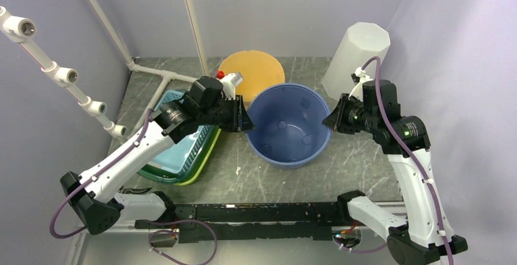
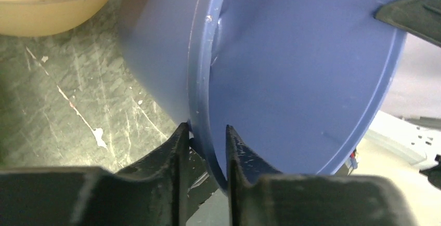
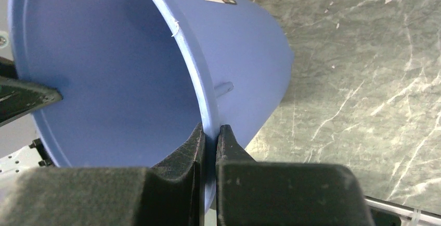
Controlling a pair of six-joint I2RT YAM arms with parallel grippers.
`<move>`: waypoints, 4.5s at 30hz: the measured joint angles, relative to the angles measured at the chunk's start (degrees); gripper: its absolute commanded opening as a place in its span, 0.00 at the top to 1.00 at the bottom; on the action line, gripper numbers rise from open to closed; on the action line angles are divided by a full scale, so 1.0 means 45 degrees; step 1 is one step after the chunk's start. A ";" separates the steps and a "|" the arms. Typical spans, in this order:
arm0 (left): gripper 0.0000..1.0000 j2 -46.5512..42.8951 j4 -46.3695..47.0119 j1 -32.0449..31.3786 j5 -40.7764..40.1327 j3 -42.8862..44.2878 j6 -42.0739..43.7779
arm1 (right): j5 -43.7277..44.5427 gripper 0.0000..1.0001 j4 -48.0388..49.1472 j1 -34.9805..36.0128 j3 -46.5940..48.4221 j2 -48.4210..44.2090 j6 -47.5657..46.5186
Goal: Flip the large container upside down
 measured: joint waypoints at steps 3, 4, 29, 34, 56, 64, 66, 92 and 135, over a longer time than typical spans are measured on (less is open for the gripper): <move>0.94 0.0160 -0.0219 -0.0102 -0.0491 0.0000 -0.0175 | -0.0257 0.85 0.0019 0.0015 0.0000 0.0000 -0.0087; 0.97 0.0214 -0.0340 -0.0126 -0.0670 -0.0005 -0.0223 | -0.0355 0.78 0.0034 0.0034 0.0000 0.0000 -0.0102; 0.97 -0.0627 -0.0015 -0.0112 -0.1787 -0.2108 -0.0520 | -0.4124 0.65 0.1273 0.0049 0.0010 0.0097 0.0452; 0.97 -0.0627 0.0044 -0.0112 -0.1889 -0.2152 -0.0510 | -0.4337 0.85 0.1243 -0.0015 0.0330 0.0335 0.0330; 0.97 -0.0588 0.0238 -0.0097 -0.2127 -0.2225 -0.0442 | -0.4284 0.80 0.0398 0.0214 0.1234 0.1239 -0.0442; 0.97 -0.0539 0.0330 -0.0097 -0.2161 -0.2225 -0.0403 | -0.4201 0.79 0.0243 0.0340 0.1365 0.1321 -0.0617; 0.97 -0.0539 0.0335 -0.0097 -0.2161 -0.2225 -0.0403 | -0.4158 0.79 0.0214 0.0384 0.1375 0.1321 -0.0656; 0.16 -0.0393 0.1064 -0.0112 -0.2142 -0.1545 -0.0423 | -0.0622 1.00 -0.1700 0.1224 0.3240 0.1758 -0.0894; 0.07 0.1642 0.1326 0.1030 -0.2327 -0.0447 -0.0733 | 0.7446 1.00 -0.1855 0.6033 -0.0029 0.3337 0.0466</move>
